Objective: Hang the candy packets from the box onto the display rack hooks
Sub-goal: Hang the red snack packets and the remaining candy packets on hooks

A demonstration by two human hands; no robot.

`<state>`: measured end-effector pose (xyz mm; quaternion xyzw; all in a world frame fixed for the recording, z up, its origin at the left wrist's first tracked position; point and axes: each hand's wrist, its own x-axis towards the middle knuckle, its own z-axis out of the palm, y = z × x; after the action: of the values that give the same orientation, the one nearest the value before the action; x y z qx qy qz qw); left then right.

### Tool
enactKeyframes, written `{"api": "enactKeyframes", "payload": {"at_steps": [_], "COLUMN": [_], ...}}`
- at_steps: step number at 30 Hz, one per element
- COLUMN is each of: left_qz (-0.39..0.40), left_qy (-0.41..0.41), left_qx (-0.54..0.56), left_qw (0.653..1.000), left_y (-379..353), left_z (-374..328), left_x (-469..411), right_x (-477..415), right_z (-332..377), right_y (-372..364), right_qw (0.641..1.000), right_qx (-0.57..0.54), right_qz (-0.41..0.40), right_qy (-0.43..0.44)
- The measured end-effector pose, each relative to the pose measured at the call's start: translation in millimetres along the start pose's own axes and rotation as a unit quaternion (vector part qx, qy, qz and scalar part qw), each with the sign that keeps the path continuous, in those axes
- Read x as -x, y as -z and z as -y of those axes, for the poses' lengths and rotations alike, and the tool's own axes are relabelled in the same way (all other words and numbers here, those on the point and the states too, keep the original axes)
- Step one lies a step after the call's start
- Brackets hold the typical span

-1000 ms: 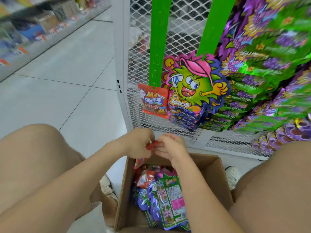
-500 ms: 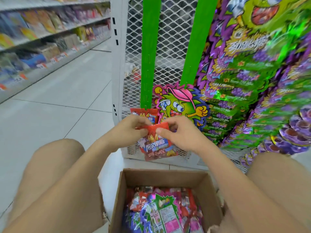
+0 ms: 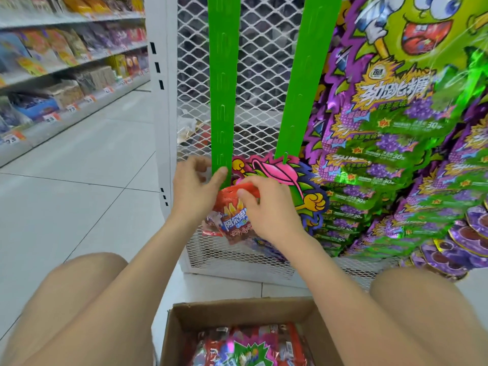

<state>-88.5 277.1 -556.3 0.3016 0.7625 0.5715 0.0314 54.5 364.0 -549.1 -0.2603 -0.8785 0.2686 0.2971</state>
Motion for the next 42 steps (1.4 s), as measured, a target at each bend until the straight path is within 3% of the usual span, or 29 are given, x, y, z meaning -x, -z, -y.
{"api": "enactKeyframes", "payload": {"at_steps": [12,16,19,23,26,31,34,38,42], "left_qz": [0.219,0.235,0.246,0.25,0.264,0.278,0.254,0.145,0.025], "left_qy": [0.044,0.089,0.11,0.091,0.079,0.084,0.008,-0.17,-0.189], "left_qx": [0.061,0.095,0.122,0.081,0.077,0.054,-0.038,-0.166,-0.199], "left_qw": [0.973,0.963,0.955,0.961,0.958,0.955,0.966,0.961,0.961], "left_y": [37,46,53,62,65,66,63,57,50], "left_z": [-17,-19,-13,-9,-10,-16,-13,-1,4], "left_x": [25,33,33,33,35,38,38,45,72], "right_x": [5,9,16,25,26,29,29,34,52], "right_z": [21,22,18,11,8,11,10,4,-2], "right_y": [4,4,3,7,9,6,2,-5,-3], "right_qw": [0.997,0.987,0.975,0.973,0.977,0.982,0.989,0.986,0.973], "right_qx": [-0.074,-0.139,-0.171,-0.119,-0.092,-0.098,-0.023,0.148,0.203], "right_qz": [-0.008,0.015,0.089,0.186,0.185,0.119,0.098,0.031,0.046], "right_qy": [-0.016,-0.08,-0.11,-0.067,-0.054,-0.106,-0.107,-0.073,-0.096]}}
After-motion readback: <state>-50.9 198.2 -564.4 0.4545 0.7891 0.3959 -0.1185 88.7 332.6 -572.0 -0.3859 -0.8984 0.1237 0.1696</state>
